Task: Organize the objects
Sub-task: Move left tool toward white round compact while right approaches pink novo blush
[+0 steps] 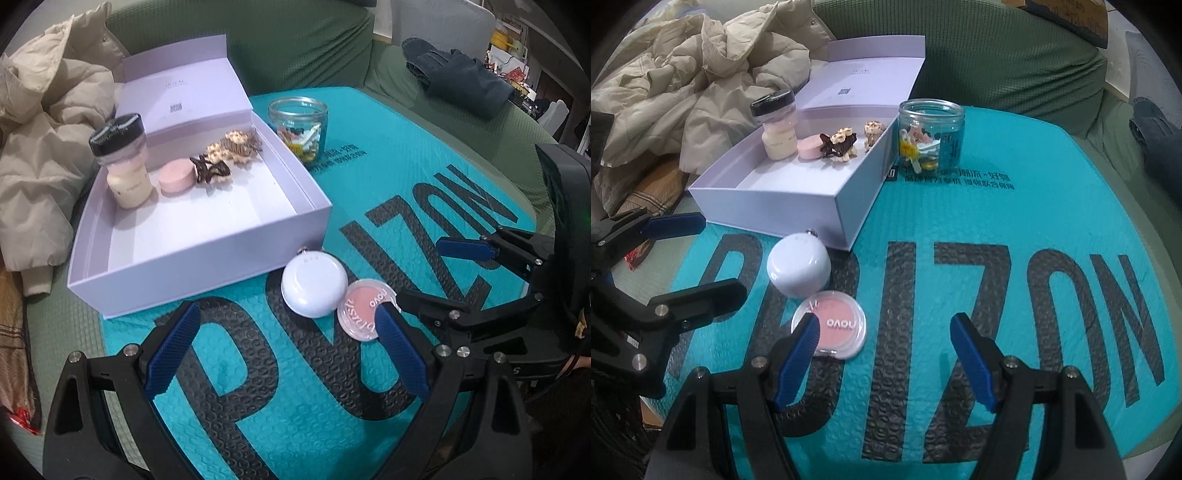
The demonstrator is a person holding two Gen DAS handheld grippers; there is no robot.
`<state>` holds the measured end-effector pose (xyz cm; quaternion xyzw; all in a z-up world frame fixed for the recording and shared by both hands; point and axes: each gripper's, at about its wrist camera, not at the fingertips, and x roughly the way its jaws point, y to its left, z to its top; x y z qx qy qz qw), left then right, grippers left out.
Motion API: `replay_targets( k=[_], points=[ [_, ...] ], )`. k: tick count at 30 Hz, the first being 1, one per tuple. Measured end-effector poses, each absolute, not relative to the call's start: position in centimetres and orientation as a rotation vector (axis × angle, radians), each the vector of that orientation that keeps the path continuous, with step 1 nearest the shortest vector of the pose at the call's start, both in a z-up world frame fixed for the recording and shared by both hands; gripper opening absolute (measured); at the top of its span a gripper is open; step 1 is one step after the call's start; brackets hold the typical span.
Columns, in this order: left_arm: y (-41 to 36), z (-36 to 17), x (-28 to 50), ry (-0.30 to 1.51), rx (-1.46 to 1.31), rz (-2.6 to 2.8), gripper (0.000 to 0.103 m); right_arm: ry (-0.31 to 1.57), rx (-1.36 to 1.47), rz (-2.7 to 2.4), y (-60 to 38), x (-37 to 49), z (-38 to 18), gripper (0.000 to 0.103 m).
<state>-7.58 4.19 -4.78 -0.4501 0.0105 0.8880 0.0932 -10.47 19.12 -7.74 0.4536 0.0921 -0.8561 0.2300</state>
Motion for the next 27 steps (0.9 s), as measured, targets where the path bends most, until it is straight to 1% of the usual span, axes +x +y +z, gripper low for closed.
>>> replay_targets(
  k=[11,19,21,22,23,24,27],
  points=[
    [3.2,-6.4,-7.7,-0.006,-1.385,2.606,0.095,0.276,1.284,-2.288,17.9,-9.7,-9.6,0.074],
    [2.1,-7.0,-7.9,-0.034,-1.401,2.602,0.095,0.345,1.296,-2.230,15.9,-9.4,-11.0,0.074],
    [1.9,-7.1,-8.1,-0.039,-1.409,2.600,0.095,0.350,1.281,-2.231,15.7,-9.4,-11.0,0.069],
    [1.9,-7.2,-8.1,-0.042,-1.411,2.600,0.095,0.347,1.275,-2.232,15.6,-9.4,-11.0,0.065],
    [1.8,-7.3,-8.2,-0.045,-1.413,2.598,0.095,0.347,1.269,-2.236,15.7,-9.5,-10.9,0.058],
    [1.8,-7.3,-8.3,-0.048,-1.415,2.596,0.095,0.346,1.265,-2.245,15.8,-9.5,-10.9,0.055],
    [2.0,-7.4,-8.6,-0.047,-1.414,2.590,0.095,0.307,1.269,-2.246,16.2,-9.9,-10.8,0.055]
  ],
)
